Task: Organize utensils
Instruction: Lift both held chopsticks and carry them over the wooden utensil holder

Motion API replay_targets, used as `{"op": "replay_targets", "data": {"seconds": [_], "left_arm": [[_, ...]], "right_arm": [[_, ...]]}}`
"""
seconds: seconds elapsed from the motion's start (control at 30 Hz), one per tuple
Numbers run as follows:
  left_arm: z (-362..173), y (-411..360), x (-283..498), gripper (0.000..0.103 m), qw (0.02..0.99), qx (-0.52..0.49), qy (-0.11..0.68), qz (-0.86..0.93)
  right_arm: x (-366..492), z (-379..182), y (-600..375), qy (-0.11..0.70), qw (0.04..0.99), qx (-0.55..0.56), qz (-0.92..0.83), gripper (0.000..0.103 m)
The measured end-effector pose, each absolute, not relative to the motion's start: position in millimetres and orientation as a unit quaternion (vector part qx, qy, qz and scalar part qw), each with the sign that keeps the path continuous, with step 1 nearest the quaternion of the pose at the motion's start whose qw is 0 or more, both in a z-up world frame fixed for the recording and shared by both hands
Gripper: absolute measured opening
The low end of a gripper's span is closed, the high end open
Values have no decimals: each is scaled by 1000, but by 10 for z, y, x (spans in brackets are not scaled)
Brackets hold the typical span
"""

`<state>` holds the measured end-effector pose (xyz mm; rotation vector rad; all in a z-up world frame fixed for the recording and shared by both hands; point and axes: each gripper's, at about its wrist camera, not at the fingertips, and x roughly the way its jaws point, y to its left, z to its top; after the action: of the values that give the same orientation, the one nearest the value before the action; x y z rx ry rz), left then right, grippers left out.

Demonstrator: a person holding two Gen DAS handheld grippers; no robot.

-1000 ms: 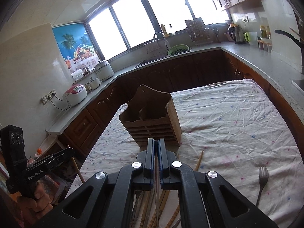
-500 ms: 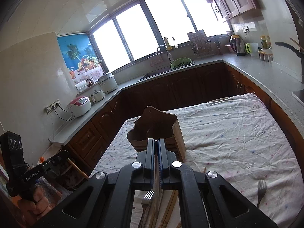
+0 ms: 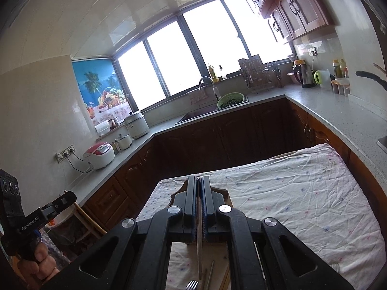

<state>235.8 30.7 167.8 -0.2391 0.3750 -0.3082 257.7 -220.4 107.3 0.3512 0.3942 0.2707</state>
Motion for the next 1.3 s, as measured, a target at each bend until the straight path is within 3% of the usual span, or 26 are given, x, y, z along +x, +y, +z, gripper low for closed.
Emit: {"op": "replay_targets", "data": {"seconds": [0.37,0.9,1.3], "left_arm": [[1964,317,3067,4,974,-143,128,-119],[779,243,3889,4,951,-235,186,-79],[671,174,3996,6,954,-198,210,-82]], "right_arm": [[3161,1328,-2246,138,967,186,109,4],[3758,243,-2260,164,952,249,71,4],[3812,289,-2217,176,956,224,75,4]]}}
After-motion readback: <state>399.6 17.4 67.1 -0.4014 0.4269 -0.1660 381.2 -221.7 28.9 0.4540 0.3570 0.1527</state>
